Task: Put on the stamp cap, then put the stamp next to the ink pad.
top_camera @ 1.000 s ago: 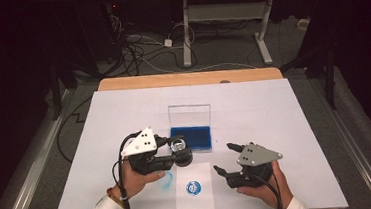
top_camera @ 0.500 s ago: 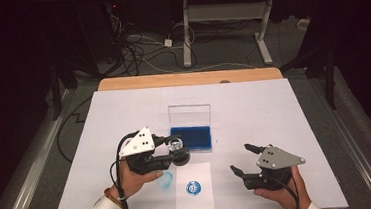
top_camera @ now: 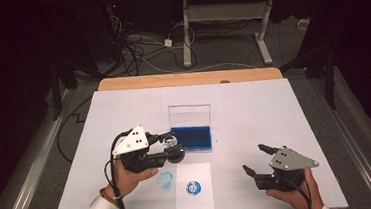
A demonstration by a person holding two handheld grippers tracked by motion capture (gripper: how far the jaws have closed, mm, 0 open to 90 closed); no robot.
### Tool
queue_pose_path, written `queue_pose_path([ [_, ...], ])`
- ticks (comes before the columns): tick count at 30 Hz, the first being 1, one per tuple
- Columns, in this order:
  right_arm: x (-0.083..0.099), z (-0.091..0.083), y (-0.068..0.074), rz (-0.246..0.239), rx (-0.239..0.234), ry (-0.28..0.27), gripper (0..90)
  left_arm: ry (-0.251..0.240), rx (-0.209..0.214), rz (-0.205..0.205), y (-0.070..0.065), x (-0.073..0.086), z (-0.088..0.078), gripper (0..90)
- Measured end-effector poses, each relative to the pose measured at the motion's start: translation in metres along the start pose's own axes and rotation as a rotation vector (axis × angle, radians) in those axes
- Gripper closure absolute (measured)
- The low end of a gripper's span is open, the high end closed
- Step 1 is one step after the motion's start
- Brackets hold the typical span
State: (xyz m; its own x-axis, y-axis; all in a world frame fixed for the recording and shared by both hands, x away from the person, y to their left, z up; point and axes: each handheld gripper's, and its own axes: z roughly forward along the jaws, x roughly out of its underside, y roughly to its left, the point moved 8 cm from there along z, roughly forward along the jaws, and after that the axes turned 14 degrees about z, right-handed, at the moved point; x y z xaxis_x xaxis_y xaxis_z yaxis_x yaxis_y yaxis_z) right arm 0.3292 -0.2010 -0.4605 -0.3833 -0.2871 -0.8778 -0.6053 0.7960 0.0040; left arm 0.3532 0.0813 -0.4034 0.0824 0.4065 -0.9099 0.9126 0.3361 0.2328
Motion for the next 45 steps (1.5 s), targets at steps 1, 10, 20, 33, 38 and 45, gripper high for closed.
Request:
queue_pose_path([
  [1, 0.001, 0.0, -0.001, 0.0, -0.003, -0.003, 21.4, -0.001, -0.003, 0.001, 0.001, 0.0, -0.001, 54.3],
  [10, 0.007, -0.011, -0.011, 0.057, 0.036, -0.044, 20.0, -0.012, -0.058, -0.012, 0.018, -0.001, -0.014, 54.3],
  [20, 0.013, -0.009, -0.017, 0.076, 0.052, -0.028, 20.1, 0.005, -0.085, -0.015, 0.031, 0.002, -0.016, 54.3],
  [33, 0.014, -0.003, -0.016, 0.06, 0.043, -0.003, 20.5, 0.032, -0.117, -0.038, 0.048, 0.01, -0.018, 54.3],
  [38, 0.014, -0.001, -0.019, 0.051, 0.063, 0.004, 20.8, 0.062, -0.13, -0.041, 0.059, 0.015, -0.017, 54.3],
  [45, 0.016, 0.003, -0.02, 0.06, 0.064, 0.028, 21.2, 0.086, -0.143, -0.04, 0.068, 0.02, -0.015, 54.3],
])
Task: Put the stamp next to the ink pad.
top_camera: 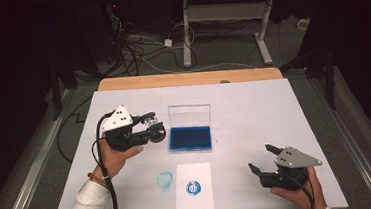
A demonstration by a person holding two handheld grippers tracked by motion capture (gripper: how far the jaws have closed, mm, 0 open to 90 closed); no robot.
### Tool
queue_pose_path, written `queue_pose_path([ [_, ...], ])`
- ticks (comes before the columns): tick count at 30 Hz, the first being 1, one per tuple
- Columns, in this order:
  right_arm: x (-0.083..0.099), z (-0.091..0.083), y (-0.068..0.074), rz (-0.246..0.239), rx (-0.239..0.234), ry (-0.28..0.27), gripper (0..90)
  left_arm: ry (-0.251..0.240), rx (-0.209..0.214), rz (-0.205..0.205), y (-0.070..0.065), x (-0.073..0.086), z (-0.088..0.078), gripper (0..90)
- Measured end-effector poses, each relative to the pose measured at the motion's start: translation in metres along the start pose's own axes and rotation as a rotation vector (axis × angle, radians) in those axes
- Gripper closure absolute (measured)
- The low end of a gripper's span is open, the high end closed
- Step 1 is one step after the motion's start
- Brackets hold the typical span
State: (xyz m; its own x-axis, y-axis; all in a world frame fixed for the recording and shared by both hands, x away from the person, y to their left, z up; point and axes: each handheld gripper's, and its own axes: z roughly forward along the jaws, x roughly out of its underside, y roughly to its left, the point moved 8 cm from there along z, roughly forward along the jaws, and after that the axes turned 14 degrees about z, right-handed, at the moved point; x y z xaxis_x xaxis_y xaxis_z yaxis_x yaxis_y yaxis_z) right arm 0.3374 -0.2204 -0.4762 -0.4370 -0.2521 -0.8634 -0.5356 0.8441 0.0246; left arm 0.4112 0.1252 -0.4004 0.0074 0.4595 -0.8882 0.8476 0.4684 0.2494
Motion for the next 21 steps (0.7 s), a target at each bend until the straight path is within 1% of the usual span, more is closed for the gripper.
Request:
queue_pose_path([
  [7, 0.001, 0.001, 0.003, -0.004, -0.003, 0.011, 21.2, 0.029, -0.008, -0.025, 0.005, 0.014, 0.009, 54.3],
  [9, 0.002, 0.002, 0.005, -0.012, -0.008, 0.019, 21.2, 0.029, 0.0, -0.034, 0.005, 0.018, 0.012, 54.3],
  [12, 0.004, 0.003, 0.006, -0.019, -0.007, 0.031, 21.2, 0.043, -0.003, -0.044, 0.006, 0.024, 0.018, 54.3],
  [16, 0.006, 0.003, 0.006, -0.023, -0.005, 0.035, 21.1, 0.061, -0.006, -0.045, 0.008, 0.029, 0.027, 54.3],
  [20, 0.007, 0.003, 0.005, -0.017, 0.0, 0.041, 21.2, 0.091, -0.009, -0.04, 0.011, 0.035, 0.035, 54.2],
  [21, 0.007, 0.003, 0.005, -0.019, -0.003, 0.041, 21.2, 0.096, -0.012, -0.044, 0.012, 0.037, 0.037, 54.3],
])
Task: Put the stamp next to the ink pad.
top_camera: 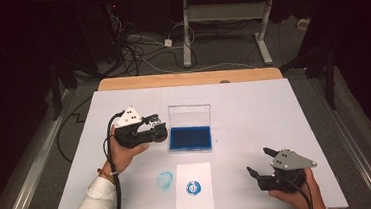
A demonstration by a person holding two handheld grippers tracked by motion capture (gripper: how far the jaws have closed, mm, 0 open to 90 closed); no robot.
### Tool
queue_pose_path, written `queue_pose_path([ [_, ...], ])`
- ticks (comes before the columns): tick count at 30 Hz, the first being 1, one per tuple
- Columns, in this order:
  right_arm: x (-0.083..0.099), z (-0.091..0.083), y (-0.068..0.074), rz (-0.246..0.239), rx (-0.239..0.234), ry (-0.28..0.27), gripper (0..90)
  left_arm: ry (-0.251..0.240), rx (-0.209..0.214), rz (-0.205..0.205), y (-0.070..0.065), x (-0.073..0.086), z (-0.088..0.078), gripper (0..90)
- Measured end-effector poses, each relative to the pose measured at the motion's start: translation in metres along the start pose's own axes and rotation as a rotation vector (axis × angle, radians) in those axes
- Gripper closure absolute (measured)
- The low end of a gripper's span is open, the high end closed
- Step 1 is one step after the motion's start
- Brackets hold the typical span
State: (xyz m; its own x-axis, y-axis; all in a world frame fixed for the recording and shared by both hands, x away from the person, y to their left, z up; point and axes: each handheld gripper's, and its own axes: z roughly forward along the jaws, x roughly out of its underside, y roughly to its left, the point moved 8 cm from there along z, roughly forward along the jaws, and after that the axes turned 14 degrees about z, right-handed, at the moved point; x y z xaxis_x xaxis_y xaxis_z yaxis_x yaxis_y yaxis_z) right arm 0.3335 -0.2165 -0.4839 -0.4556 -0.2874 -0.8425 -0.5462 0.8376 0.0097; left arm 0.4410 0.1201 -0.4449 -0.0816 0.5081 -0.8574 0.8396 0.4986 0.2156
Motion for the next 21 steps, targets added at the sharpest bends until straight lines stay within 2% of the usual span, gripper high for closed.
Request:
queue_pose_path([
  [16, 0.005, 0.0, 0.0, -0.012, -0.008, 0.023, 21.3, 0.075, -0.016, -0.024, 0.009, 0.026, 0.023, 54.2],
  [21, 0.006, 0.001, 0.001, -0.02, -0.01, 0.031, 21.3, 0.095, -0.018, -0.018, 0.009, 0.031, 0.027, 54.2],
])
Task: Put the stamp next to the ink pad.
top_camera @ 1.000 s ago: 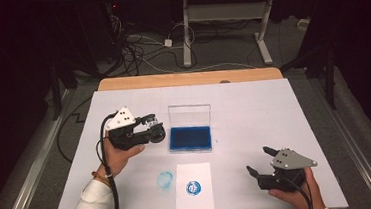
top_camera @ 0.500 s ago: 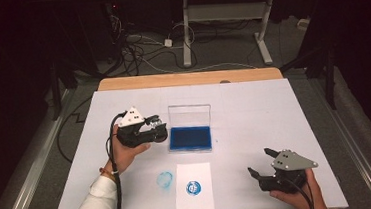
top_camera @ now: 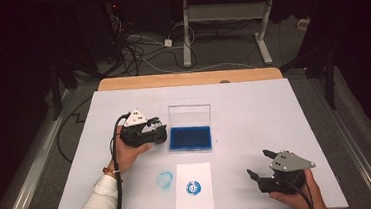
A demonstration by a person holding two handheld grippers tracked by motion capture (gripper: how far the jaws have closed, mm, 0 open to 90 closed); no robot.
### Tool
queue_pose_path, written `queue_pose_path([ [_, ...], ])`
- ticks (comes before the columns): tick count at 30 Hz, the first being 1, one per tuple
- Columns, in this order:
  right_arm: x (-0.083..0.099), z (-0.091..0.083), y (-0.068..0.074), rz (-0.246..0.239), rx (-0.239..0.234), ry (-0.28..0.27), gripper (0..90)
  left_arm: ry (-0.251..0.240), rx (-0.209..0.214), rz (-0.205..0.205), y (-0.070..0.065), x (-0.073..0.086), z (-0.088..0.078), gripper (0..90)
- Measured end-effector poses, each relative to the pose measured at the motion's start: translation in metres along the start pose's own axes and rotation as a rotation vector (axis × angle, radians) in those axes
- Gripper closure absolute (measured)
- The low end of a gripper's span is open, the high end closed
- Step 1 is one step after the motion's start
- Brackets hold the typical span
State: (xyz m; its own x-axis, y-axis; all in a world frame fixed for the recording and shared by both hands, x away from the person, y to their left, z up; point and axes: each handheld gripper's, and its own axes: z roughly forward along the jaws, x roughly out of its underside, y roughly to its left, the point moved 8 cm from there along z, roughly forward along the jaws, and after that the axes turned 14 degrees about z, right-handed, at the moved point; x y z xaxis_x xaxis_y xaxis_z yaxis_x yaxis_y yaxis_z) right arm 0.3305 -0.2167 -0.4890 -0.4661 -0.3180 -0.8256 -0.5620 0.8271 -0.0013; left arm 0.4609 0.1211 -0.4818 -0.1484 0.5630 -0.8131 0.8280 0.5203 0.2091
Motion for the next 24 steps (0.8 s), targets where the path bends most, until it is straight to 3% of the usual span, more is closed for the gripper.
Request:
queue_pose_path([
  [11, 0.003, 0.003, 0.006, -0.02, -0.019, 0.028, 22.0, 0.074, -0.026, 0.016, 0.001, 0.013, 0.013, 54.1],
  [24, 0.004, 0.003, 0.008, -0.034, -0.022, 0.034, 21.7, 0.097, -0.028, 0.028, 0.0, 0.017, 0.016, 53.6],
])
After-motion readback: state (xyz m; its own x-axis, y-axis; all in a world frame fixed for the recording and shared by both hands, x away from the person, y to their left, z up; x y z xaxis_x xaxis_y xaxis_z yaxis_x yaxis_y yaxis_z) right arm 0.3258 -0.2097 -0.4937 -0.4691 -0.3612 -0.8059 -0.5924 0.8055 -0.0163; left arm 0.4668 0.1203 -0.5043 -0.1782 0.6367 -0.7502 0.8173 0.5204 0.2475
